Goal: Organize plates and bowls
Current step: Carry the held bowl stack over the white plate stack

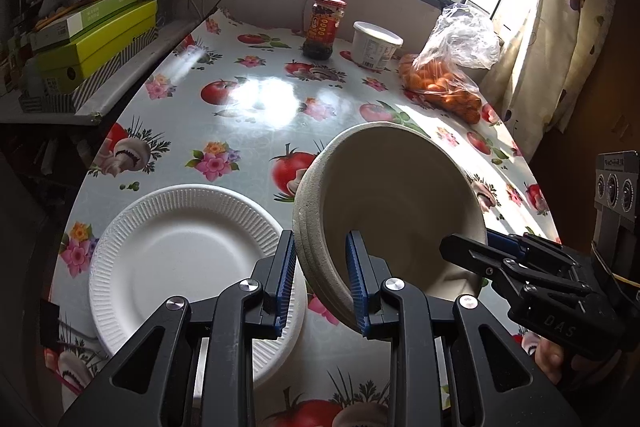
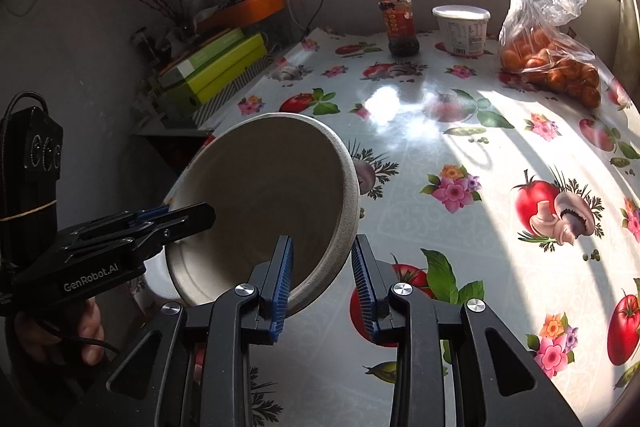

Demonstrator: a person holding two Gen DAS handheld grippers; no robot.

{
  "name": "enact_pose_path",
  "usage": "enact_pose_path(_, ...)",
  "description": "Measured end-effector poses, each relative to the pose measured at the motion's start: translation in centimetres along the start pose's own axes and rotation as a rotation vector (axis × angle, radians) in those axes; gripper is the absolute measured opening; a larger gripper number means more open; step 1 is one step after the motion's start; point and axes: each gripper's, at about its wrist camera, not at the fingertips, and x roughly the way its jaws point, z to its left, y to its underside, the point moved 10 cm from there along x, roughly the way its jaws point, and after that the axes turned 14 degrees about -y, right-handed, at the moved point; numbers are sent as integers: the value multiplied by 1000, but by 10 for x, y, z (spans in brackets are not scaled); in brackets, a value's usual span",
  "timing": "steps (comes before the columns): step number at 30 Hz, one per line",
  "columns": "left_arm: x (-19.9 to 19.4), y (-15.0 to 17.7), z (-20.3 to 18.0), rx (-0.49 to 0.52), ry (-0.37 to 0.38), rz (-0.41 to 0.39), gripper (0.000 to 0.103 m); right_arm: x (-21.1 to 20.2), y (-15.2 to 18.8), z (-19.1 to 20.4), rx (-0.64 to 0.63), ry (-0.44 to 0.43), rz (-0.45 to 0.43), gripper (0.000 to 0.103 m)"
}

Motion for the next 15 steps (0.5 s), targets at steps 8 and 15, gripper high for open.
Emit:
enact_pose_path(8, 0, -1, 24, -38, -33, 0, 27, 20, -8, 14, -24, -34, 24, 30)
enact_pose_path(15, 1, -1, 45, -68, -71, 1, 27, 39, -13, 27, -45, -62, 48, 30)
